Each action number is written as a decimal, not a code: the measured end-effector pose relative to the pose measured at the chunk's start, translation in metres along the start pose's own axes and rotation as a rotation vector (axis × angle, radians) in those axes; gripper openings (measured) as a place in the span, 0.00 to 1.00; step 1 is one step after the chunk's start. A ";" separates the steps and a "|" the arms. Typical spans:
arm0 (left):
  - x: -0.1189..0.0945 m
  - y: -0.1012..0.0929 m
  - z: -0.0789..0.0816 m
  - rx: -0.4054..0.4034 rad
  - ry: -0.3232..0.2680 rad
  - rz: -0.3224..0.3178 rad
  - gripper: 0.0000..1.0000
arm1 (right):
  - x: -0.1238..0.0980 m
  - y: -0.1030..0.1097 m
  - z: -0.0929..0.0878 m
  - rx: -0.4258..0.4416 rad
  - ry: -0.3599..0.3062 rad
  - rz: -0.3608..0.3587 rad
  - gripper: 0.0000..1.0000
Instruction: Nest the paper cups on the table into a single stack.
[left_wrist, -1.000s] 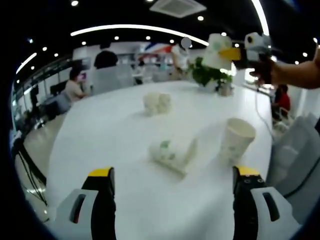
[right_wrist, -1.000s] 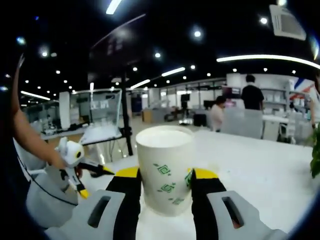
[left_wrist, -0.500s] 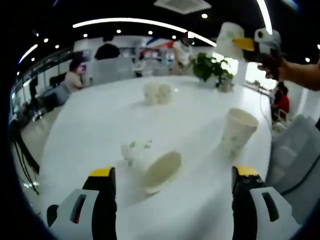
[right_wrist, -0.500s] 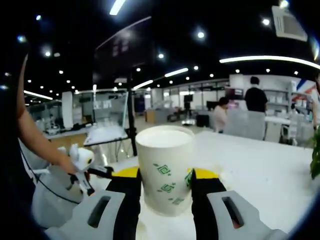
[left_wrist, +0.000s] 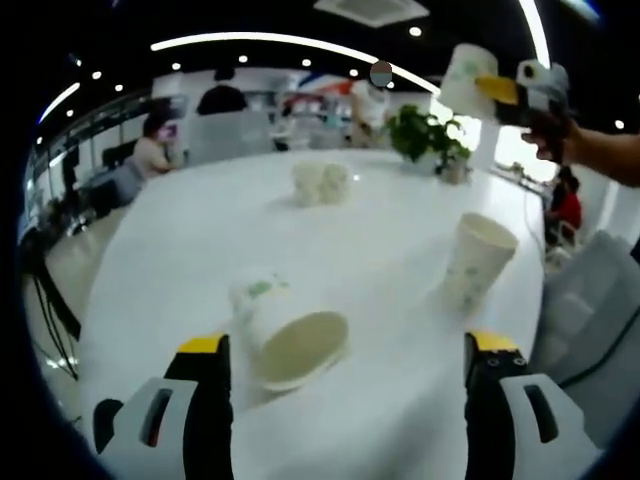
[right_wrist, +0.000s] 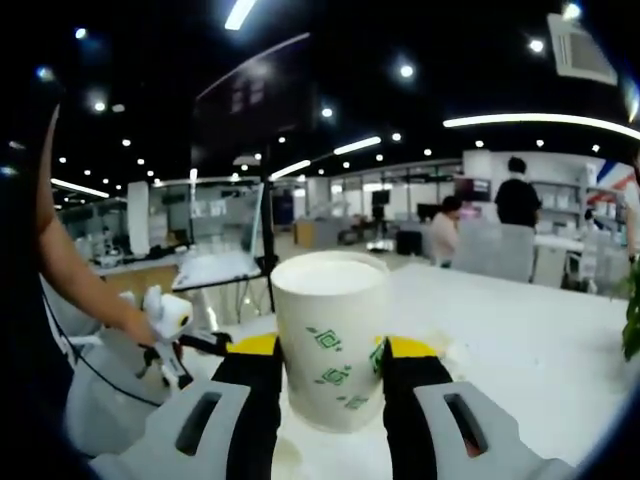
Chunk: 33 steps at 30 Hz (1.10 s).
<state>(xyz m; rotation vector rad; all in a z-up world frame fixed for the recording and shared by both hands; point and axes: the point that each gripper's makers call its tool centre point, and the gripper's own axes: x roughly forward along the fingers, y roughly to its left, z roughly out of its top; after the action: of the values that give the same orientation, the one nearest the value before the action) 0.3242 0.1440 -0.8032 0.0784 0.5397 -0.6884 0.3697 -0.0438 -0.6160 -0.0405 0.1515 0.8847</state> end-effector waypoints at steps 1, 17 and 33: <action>0.000 0.001 0.000 0.000 -0.001 0.001 0.96 | 0.000 0.000 0.000 -0.001 -0.001 -0.001 0.36; -0.003 0.002 0.006 -0.003 -0.011 0.008 0.99 | 0.001 0.005 0.000 -0.001 0.002 0.009 0.36; -0.011 -0.048 0.146 0.158 -0.234 -0.142 0.99 | 0.005 0.029 -0.010 0.009 0.045 0.097 0.36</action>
<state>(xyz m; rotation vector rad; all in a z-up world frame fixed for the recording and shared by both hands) 0.3523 0.0779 -0.6667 0.1067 0.2675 -0.8663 0.3494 -0.0228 -0.6261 -0.0452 0.2004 0.9798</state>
